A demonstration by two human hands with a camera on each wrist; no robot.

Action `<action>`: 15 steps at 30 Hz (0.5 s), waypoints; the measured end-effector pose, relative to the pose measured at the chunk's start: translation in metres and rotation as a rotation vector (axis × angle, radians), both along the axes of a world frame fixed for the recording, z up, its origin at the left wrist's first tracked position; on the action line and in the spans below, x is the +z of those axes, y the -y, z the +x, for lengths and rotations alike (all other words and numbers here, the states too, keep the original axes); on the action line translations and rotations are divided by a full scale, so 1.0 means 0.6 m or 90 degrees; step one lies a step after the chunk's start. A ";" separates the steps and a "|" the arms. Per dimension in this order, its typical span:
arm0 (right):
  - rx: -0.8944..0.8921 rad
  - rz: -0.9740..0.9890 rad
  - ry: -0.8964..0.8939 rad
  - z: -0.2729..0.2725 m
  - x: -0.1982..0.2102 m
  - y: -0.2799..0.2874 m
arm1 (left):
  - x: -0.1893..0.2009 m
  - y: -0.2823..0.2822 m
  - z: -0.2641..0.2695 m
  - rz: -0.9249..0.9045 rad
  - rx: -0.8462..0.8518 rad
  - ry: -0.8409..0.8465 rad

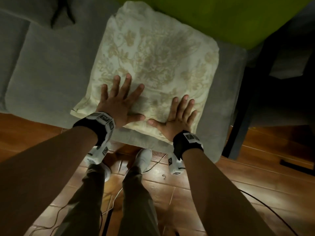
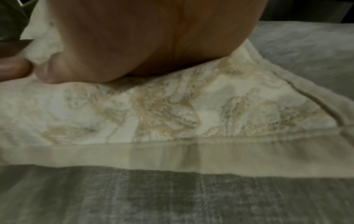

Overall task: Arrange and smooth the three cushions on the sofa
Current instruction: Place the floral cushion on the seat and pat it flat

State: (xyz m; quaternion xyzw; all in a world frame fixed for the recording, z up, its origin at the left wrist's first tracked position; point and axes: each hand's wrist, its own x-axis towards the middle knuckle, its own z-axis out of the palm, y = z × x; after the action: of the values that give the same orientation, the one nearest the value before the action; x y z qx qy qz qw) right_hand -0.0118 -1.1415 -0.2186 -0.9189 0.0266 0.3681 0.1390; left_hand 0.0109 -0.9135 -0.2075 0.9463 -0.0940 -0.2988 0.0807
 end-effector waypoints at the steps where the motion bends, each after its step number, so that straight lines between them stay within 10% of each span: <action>1: 0.001 0.008 -0.004 -0.006 0.006 0.003 | 0.008 -0.002 -0.004 -0.010 -0.004 -0.009; 6: -0.025 0.070 0.031 -0.060 0.058 0.043 | 0.066 -0.023 -0.042 -0.078 -0.035 0.047; 11: -0.070 0.185 0.361 -0.056 0.115 0.087 | 0.131 -0.029 -0.005 -0.195 0.008 0.213; 15: 0.095 0.190 0.350 0.007 0.081 0.088 | 0.123 -0.029 0.044 -0.129 0.032 0.098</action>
State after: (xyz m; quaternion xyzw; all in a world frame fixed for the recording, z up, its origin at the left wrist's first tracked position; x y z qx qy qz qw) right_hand -0.0075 -1.1942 -0.1699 -0.9528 -0.1336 0.1153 0.2471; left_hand 0.0374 -0.8963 -0.1335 0.9555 -0.1056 -0.2122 0.1756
